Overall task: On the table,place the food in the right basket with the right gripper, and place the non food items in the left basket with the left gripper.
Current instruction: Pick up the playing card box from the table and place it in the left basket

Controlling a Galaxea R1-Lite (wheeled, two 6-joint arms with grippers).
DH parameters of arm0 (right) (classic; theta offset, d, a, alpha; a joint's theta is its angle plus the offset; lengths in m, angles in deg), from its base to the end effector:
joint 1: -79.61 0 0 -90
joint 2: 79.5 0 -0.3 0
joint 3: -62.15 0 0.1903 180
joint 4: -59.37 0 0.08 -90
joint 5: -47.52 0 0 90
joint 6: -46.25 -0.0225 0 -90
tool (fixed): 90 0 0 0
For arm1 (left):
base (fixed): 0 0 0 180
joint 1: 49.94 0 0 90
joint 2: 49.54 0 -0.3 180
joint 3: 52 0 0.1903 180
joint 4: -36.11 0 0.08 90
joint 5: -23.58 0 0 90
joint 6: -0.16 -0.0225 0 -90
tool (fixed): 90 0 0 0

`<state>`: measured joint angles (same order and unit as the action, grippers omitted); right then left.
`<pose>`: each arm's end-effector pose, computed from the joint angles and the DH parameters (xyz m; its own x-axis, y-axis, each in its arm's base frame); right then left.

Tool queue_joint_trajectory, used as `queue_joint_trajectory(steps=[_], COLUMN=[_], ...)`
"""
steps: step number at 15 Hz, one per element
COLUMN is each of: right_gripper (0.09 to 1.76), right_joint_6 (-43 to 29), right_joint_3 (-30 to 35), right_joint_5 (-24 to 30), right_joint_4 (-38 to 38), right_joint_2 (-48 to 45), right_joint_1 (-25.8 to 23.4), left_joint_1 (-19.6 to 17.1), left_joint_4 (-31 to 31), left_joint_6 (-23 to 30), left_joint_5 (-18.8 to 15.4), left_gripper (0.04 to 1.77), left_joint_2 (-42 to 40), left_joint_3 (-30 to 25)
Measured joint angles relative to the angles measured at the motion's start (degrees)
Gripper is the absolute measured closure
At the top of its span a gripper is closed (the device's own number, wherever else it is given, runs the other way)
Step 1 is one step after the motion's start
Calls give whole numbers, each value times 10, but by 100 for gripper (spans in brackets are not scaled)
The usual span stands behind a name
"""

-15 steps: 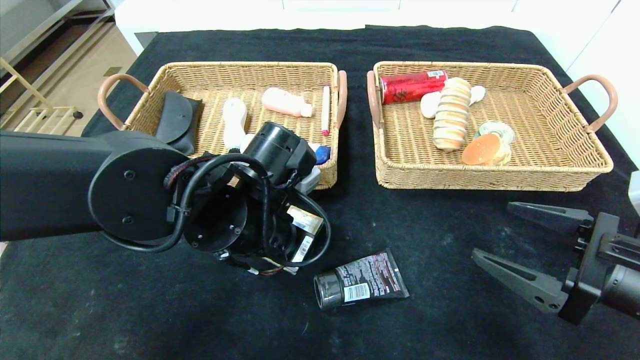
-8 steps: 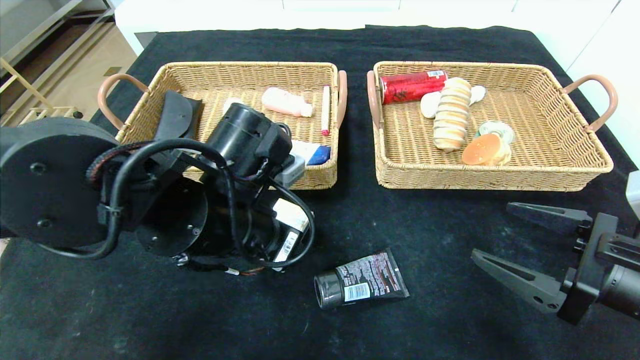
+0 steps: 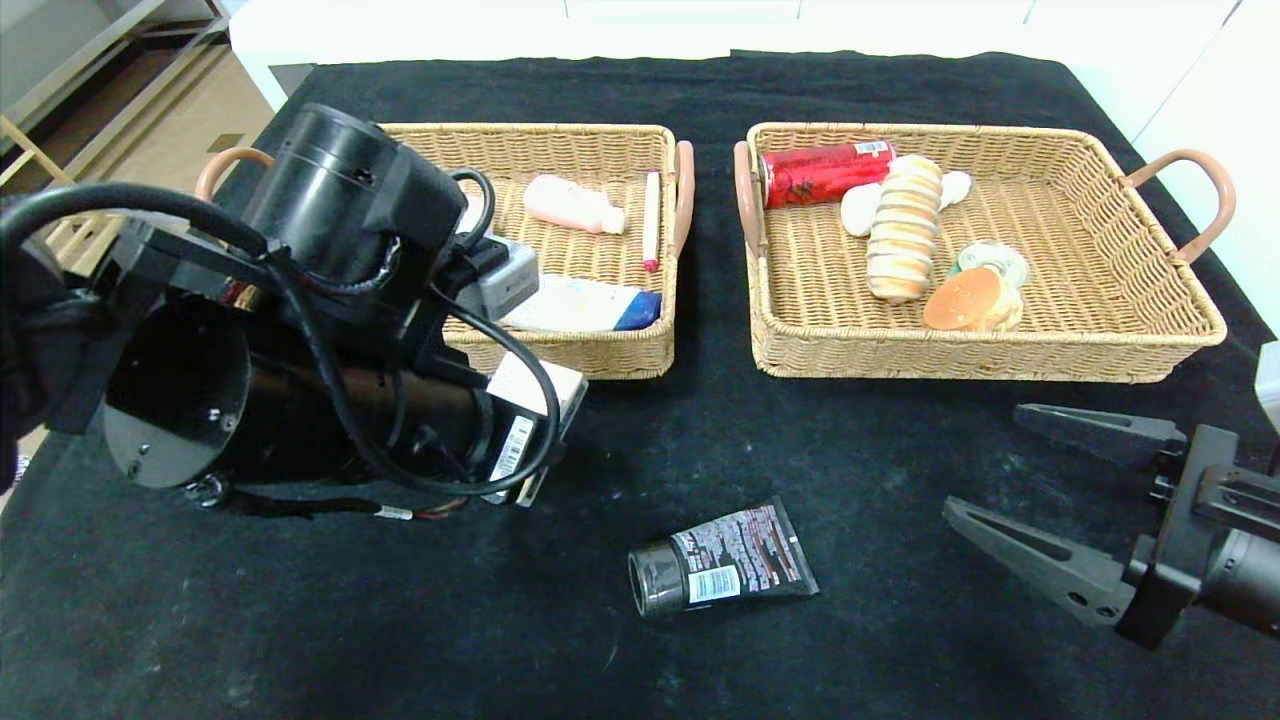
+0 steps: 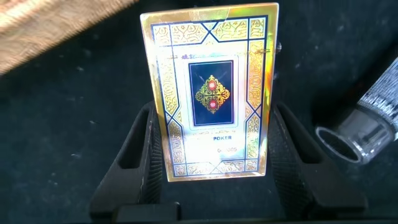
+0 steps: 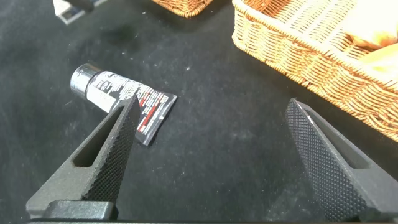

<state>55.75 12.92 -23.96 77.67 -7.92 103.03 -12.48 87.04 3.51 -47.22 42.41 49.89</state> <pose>0.1644 0.0790 0.2051 0.7417 0.6674 -0.0670 -0.6692 0.7293 -0.1425 0.2221 -0.1608 0.2663 0.7659 -0.1725 -0.6194 0.3463 0.9224 0.1712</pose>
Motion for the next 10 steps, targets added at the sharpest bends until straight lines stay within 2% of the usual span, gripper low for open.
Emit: queue_joint_trajectory(steps=[3,6,10], right_gripper=[14,14,14], right_joint_6=[0,0,-1], right_joint_3=[0,0,-1], right_joint_5=[1,0,0], right_joint_4=[0,0,0], right_joint_2=[-1,0,0], right_joint_1=[0,0,0], left_joint_1=[-11,-36,-66], left_joint_4=[-4,-35,-36], left_joint_6=[0,-1,-4], left_joint_5=[0,-2,-1], left_gripper=[79,79,79], left_joint_2=[-5,-5,8], left_joint_3=[11,33,86])
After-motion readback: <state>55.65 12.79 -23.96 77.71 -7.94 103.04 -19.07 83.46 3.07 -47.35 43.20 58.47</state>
